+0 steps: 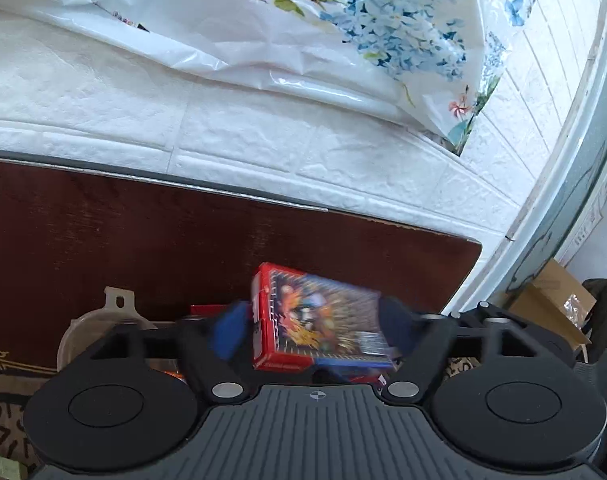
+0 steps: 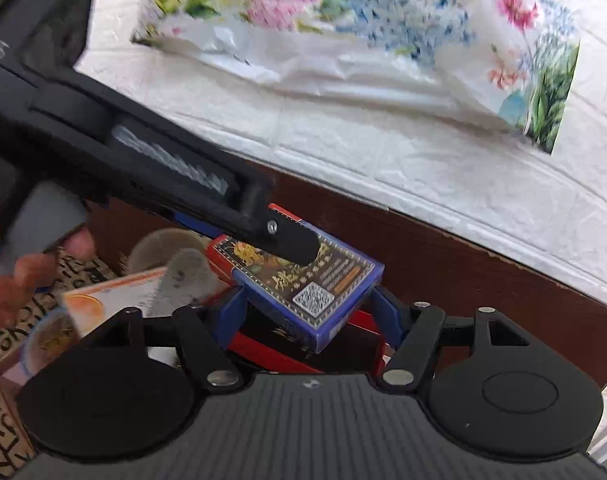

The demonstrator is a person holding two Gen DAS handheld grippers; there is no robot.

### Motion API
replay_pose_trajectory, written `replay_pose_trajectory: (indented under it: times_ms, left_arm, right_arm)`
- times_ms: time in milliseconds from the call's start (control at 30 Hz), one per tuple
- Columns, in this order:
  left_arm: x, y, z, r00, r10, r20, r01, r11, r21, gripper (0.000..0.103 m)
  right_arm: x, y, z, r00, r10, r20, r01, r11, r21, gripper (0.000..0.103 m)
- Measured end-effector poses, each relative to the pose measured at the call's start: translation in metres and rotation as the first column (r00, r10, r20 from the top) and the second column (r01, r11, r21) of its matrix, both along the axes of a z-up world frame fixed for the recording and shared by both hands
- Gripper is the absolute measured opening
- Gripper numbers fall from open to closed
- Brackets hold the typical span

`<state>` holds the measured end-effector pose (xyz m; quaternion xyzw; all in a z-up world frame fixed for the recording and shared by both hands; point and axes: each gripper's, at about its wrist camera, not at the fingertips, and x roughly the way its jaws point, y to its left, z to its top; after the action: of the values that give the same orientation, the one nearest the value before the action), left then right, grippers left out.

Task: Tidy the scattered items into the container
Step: 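Lift the card deck box into the cardboard box and open the left tool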

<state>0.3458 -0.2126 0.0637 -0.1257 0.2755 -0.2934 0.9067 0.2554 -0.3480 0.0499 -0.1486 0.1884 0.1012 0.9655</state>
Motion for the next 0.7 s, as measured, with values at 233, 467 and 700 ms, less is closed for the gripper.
replay_pose_trajectory:
  times_ms: [233, 467, 700]
  left_arm:
    - [-0.004, 0.008, -0.003, 1.000, 0.012, -0.013, -0.012, 1.000, 0.029, 0.097]
    - [-0.023, 0.008, 0.003, 0.999, -0.035, -0.018, 0.036, 0.998, 0.059, 0.100]
    - [-0.054, 0.015, 0.012, 0.998, -0.060, -0.021, 0.062, 0.994, 0.087, 0.102]
  right_arm:
    - [-0.008, -0.008, -0.005, 0.999, -0.040, 0.012, 0.039, 0.999, 0.030, 0.080]
    - [-0.030, 0.000, 0.011, 0.996, -0.060, 0.073, 0.055, 0.996, 0.064, 0.099]
    - [-0.048, 0.010, 0.024, 0.997, -0.044, 0.058, 0.039, 0.995, 0.092, 0.102]
